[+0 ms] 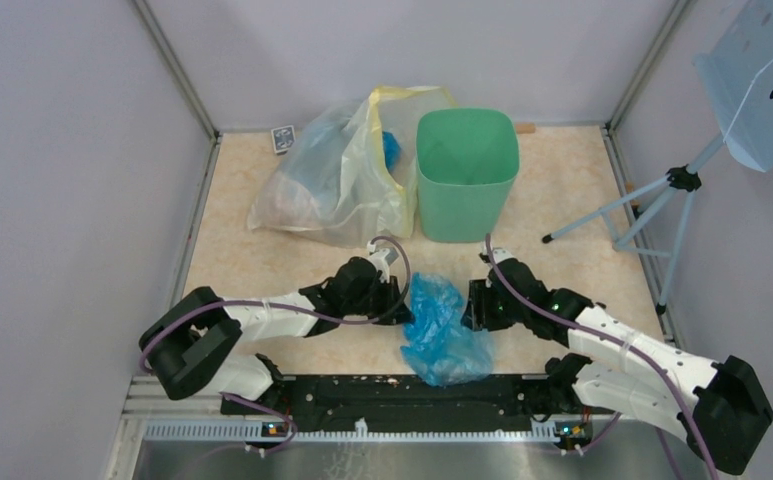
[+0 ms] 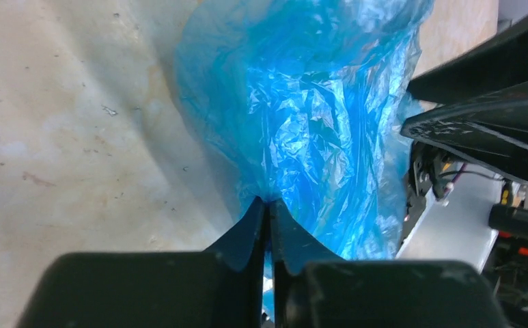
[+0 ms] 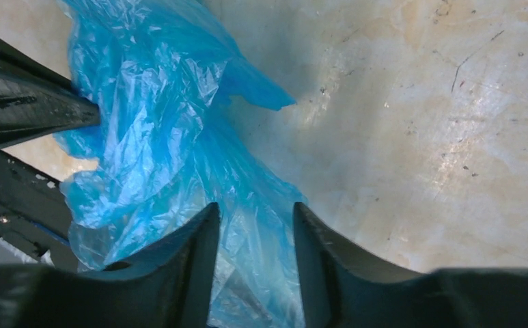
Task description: Put the trash bags into the trash bin
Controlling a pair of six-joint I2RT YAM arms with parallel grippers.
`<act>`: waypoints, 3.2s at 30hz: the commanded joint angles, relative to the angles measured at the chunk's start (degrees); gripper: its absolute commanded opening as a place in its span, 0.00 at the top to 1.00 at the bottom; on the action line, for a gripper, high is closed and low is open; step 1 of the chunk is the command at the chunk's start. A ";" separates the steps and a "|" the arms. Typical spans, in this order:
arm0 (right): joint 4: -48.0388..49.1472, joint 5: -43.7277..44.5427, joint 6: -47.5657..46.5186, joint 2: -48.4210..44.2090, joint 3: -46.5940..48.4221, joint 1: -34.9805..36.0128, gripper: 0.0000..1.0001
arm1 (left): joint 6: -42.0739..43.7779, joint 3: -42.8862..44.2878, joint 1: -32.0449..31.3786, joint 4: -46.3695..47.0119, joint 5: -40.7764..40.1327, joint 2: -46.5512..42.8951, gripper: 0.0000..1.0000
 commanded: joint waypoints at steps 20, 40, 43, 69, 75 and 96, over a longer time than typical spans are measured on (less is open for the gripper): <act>-5.78 23.96 7.90 -2.34 4.46 0.18 1.00 | 6.58 -2.63 18.09 -20.82 -7.73 -20.97 1.00; 8.16 8.64 -4.71 11.76 10.06 0.20 0.23 | 13.18 4.36 17.46 -30.82 -8.72 -22.66 0.31; 11.10 5.87 -5.15 15.57 9.70 0.24 0.31 | 14.68 9.44 11.20 -36.49 -17.48 -23.41 0.15; 11.56 11.02 -1.64 9.19 4.88 0.35 1.00 | 5.32 19.31 -6.89 -41.88 -46.35 -0.19 0.51; 6.95 18.19 0.13 6.77 4.91 0.18 1.00 | 5.96 9.18 2.19 -33.61 -35.30 -18.35 0.72; 12.57 5.52 -13.82 -0.50 8.69 -0.09 0.41 | 15.85 18.26 8.23 -36.64 -15.10 -31.64 1.00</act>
